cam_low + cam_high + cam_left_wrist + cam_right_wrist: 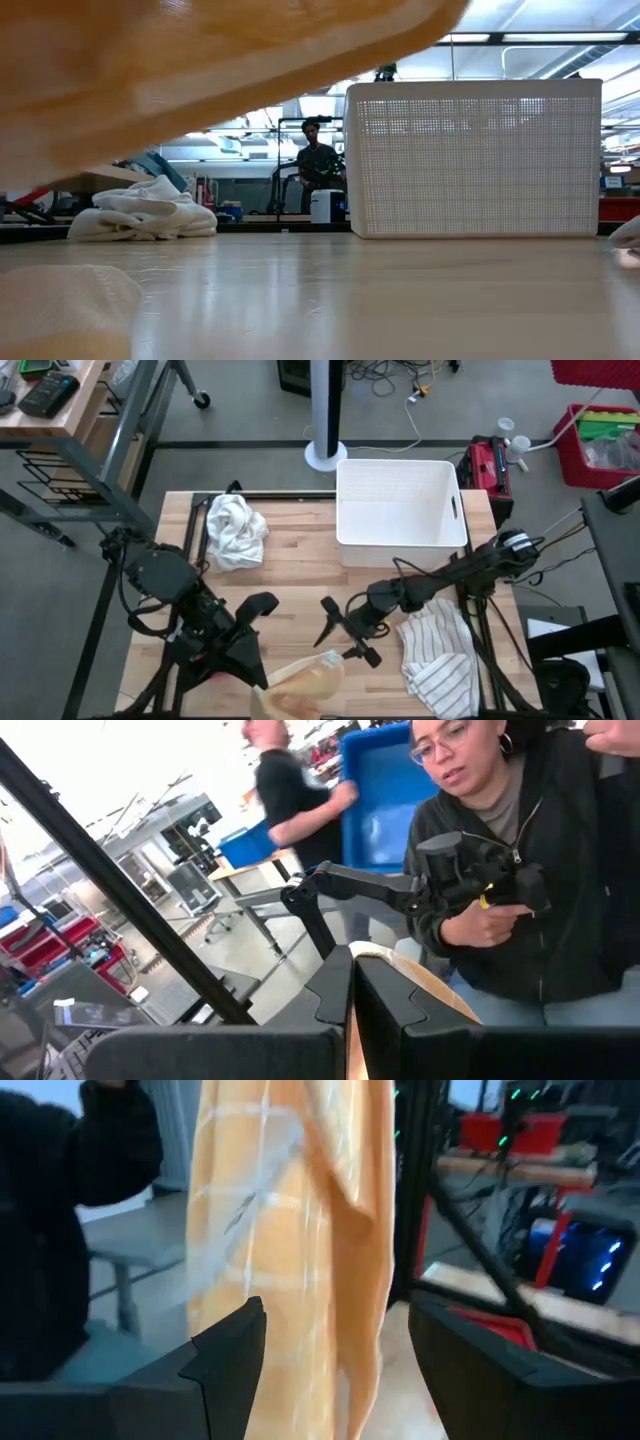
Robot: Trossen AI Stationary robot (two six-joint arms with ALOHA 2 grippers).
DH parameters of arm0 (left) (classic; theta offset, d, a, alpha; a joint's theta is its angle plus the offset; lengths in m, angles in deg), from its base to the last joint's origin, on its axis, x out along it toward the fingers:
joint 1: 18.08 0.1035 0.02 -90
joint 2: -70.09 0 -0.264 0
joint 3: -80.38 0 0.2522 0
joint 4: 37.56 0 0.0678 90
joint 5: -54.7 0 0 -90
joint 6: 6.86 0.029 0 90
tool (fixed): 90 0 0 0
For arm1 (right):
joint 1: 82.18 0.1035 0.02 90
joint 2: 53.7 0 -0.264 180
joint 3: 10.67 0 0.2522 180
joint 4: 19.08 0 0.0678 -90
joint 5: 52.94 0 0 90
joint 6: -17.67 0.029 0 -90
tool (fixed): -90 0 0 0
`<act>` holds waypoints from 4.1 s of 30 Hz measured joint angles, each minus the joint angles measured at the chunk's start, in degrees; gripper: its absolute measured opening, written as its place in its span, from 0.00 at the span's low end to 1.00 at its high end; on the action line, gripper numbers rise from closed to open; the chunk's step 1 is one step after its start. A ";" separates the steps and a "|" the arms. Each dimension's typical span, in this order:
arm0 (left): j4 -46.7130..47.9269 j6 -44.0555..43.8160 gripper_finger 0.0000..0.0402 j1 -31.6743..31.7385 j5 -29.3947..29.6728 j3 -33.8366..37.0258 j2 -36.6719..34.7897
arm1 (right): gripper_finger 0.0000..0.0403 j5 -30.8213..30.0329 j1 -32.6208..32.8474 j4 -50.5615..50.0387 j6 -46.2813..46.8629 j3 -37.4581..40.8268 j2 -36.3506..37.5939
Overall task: Fold towel
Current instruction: Fold the yellow kitchen towel
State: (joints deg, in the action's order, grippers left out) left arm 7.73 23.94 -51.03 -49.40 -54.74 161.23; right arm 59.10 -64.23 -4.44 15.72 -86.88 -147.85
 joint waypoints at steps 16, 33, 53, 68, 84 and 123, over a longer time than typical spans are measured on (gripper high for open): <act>-2.62 3.39 0.00 0.06 0.02 0.00 0.15 | 0.64 1.94 0.52 6.17 5.07 -5.76 -10.27; 3.48 -5.08 0.00 -0.70 3.12 0.78 0.15 | 0.01 -0.95 3.21 -10.88 -8.84 -8.20 -1.93; 34.48 2.68 0.00 -0.76 61.28 -9.76 -3.49 | 0.00 -45.63 -0.39 -55.22 -25.42 -21.35 27.47; 55.70 -34.94 0.00 -2.01 51.90 -5.86 -8.64 | 0.00 -34.34 2.03 -80.05 -7.23 -34.44 22.08; 41.98 -63.65 0.23 -6.73 42.22 24.91 -9.20 | 0.36 -19.27 7.29 -72.15 17.47 -16.87 13.11; -20.94 -77.74 0.05 9.00 49.86 83.78 -10.45 | 0.01 -39.95 0.51 -48.17 41.50 22.38 16.05</act>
State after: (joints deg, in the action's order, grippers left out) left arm -13.22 -53.79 -42.03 0.46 29.04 150.78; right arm 19.15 -63.72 -52.61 57.22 -64.50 -131.81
